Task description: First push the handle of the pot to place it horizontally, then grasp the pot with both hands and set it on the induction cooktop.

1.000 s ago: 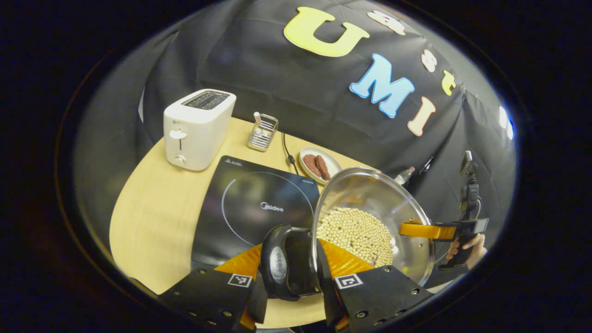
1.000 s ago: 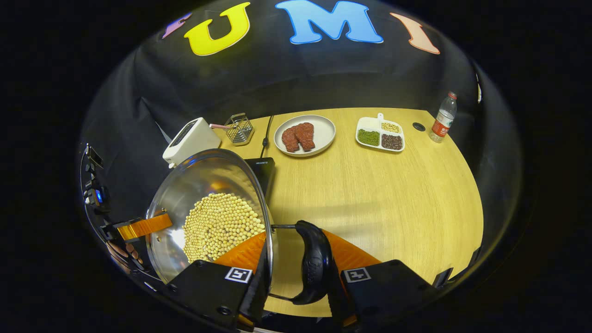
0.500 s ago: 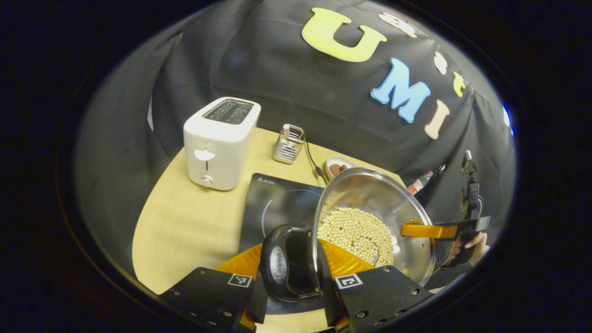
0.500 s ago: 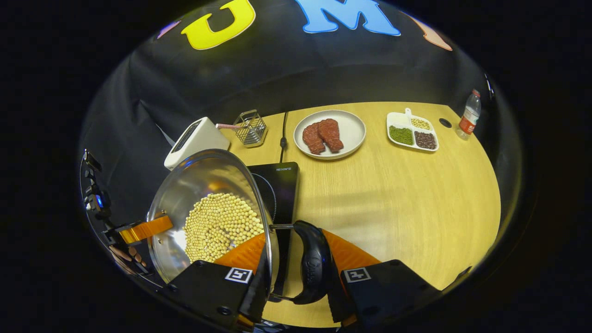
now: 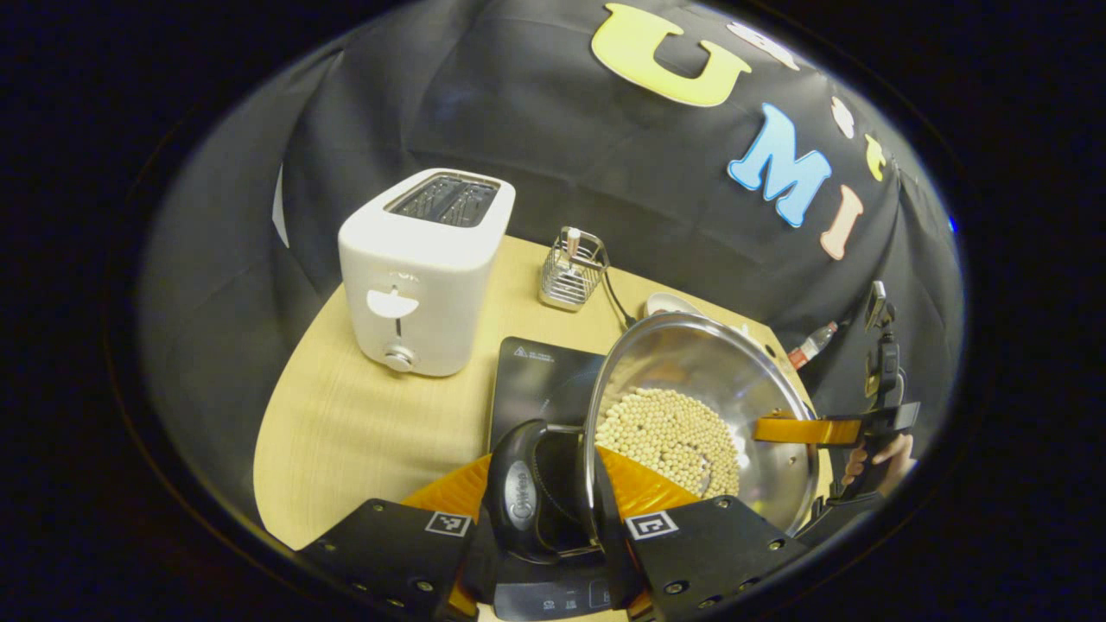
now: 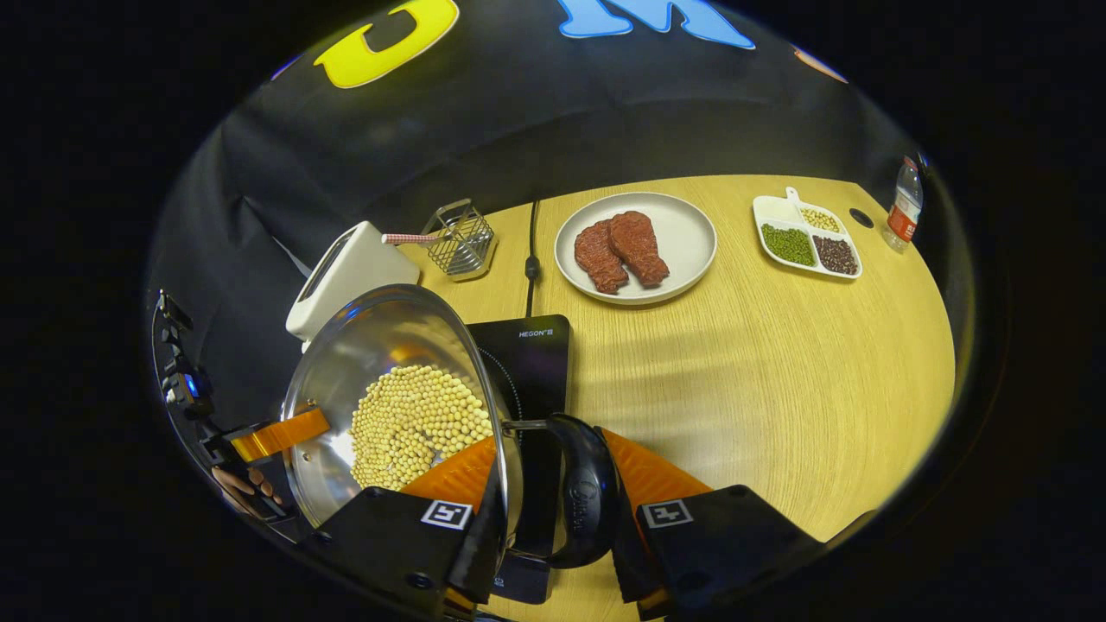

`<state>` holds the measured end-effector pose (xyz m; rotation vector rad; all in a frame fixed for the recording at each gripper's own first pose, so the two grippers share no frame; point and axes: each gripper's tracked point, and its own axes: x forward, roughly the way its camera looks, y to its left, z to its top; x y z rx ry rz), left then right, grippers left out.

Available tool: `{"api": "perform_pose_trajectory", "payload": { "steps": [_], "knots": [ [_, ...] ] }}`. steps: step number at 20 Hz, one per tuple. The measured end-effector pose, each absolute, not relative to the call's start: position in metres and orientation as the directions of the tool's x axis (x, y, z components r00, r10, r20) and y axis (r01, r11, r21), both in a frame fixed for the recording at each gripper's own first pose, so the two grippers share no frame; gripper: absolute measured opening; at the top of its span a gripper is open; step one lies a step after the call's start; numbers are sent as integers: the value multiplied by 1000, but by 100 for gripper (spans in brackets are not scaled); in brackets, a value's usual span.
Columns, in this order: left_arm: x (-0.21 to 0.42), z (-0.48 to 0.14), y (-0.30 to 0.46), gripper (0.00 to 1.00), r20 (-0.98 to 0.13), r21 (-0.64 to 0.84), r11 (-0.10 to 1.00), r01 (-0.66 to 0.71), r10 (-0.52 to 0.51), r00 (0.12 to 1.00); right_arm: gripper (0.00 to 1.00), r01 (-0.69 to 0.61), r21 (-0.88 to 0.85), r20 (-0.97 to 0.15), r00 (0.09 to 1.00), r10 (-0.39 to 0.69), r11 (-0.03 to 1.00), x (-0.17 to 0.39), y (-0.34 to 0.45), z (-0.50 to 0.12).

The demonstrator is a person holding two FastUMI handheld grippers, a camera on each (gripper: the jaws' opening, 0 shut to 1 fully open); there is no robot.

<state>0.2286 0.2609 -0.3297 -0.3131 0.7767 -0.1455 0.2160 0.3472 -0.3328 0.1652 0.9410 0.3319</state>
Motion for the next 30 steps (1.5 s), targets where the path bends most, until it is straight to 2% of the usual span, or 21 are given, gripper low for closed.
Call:
{"api": "perform_pose_trajectory", "payload": {
  "steps": [10, 13, 14, 15, 16, 17, 18, 21, 22, 24, 25, 26, 27, 28, 29, 30],
  "knots": [
    [251, -365, 265, 53, -705, -325, 946, 5, -246, 666, 54, -185, 286, -796, 499, 341, 940, 234, 358, -364],
    [252, -364, 268, 53, -685, -330, 944, 7, -245, 686, 57, -190, 295, -782, 515, 351, 936, 239, 360, -363],
    [249, -365, 271, 50, -683, -341, 940, 4, -251, 686, 53, -193, 298, -782, 512, 355, 935, 239, 360, -363],
    [248, -366, 274, 53, -681, -347, 938, 5, -255, 686, 54, -194, 299, -782, 512, 356, 934, 239, 360, -363],
    [248, -367, 275, 50, -679, -348, 938, 6, -256, 688, 54, -196, 299, -781, 513, 357, 934, 239, 360, -362],
    [249, -367, 275, 54, -679, -348, 937, 6, -257, 687, 53, -197, 296, -780, 515, 356, 934, 239, 360, -362],
    [249, -367, 275, 54, -678, -349, 937, 7, -258, 688, 57, -199, 294, -778, 518, 355, 935, 239, 360, -362],
    [251, -366, 276, 51, -679, -349, 937, 7, -258, 687, 58, -195, 293, -782, 515, 352, 936, 238, 360, -362],
    [251, -366, 276, 55, -682, -343, 939, 7, -254, 685, 58, -192, 288, -783, 517, 346, 938, 238, 359, -361],
    [252, -364, 274, 54, -686, -325, 946, 5, -239, 687, 56, -195, 290, -787, 508, 349, 937, 236, 360, -362],
    [254, -361, 274, 56, -686, -309, 951, 10, -230, 690, 63, -199, 295, -786, 506, 355, 935, 235, 361, -361],
    [255, -362, 277, 58, -695, -269, 963, 2, -195, 692, 57, -198, 286, -786, 512, 348, 938, 236, 358, -359],
    [255, -363, 283, 67, -699, -219, 976, -9, -151, 699, 57, -202, 283, -782, 517, 347, 938, 237, 357, -358],
    [259, -365, 288, 67, -697, -194, 981, -19, -125, 707, 72, -205, 278, -780, 522, 345, 938, 236, 356, -355],
    [259, -365, 287, 79, -693, -198, 980, -26, -121, 711, 82, -210, 276, -774, 530, 347, 938, 238, 356, -351],
    [255, -358, 286, 86, -691, -198, 980, -34, -115, 714, 100, -213, 270, -771, 537, 343, 939, 235, 353, -349]
  ]
}}
